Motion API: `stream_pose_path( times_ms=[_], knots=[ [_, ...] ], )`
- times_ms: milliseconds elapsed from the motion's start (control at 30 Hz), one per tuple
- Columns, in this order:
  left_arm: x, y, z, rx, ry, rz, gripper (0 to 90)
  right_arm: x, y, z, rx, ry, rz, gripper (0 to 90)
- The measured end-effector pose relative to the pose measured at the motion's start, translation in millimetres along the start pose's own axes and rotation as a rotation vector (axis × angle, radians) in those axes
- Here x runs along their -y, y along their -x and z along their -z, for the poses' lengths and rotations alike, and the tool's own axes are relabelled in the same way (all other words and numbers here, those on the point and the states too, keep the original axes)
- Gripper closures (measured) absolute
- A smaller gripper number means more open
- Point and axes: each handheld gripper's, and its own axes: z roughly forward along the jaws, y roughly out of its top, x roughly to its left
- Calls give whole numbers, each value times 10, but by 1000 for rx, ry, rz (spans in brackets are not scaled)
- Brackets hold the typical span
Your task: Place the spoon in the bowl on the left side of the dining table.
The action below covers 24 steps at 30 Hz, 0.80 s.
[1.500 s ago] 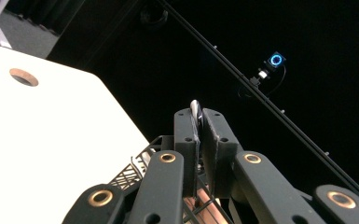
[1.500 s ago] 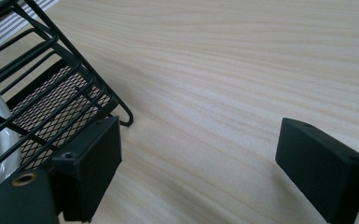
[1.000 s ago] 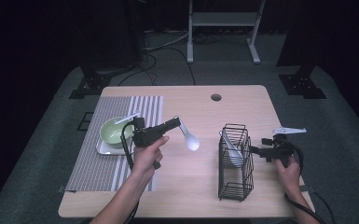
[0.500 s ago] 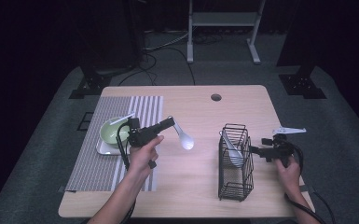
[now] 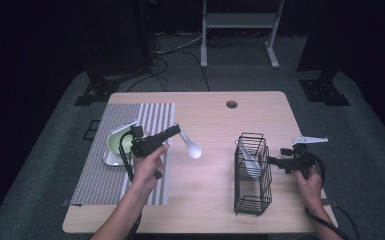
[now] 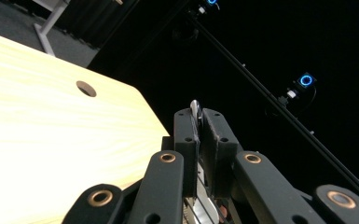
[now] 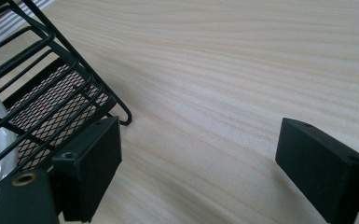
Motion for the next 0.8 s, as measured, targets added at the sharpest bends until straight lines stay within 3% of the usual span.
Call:
stream_pose_path(
  times_ms=[800],
  knots=[
    [-83, -115, 125, -35, 34, 6, 849, 0, -1, -2, 2, -2, 0, 132]
  ],
)
